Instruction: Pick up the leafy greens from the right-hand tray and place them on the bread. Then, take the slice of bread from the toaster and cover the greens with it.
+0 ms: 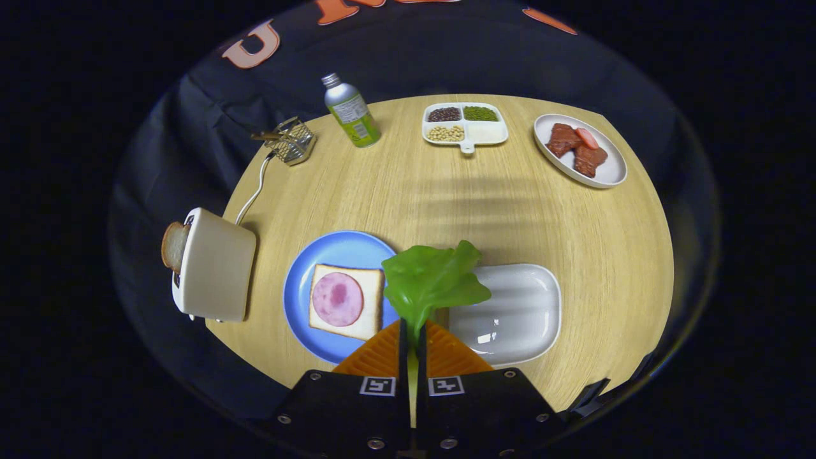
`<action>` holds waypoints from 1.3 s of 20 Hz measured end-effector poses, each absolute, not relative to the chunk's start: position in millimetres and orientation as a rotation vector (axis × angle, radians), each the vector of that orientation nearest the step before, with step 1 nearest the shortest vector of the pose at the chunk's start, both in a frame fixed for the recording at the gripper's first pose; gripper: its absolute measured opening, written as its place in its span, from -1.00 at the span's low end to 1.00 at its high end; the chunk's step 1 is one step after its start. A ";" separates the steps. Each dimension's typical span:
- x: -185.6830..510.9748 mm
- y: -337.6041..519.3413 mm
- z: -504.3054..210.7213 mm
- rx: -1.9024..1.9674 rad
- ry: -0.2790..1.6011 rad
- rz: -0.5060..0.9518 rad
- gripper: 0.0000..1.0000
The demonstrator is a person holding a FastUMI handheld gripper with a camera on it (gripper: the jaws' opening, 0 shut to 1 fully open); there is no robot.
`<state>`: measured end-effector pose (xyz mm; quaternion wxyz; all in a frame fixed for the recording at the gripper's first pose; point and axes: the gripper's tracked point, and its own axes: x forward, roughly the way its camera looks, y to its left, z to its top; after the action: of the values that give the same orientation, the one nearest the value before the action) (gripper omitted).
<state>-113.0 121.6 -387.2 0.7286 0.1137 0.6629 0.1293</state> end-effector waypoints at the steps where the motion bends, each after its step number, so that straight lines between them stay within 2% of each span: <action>1: -112.7 130.1 -385.6 0.250 1.459 0.301 -0.91; 9: -109.5 186.4 -383.9 0.261 1.471 0.384 -0.91; 19: -97.0 228.7 -392.8 0.212 1.471 0.415 -0.88; 26: -94.4 231.5 -397.8 0.175 1.481 0.396 -0.68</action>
<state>-94.4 231.5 -397.8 0.7169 0.0791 0.6692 0.1788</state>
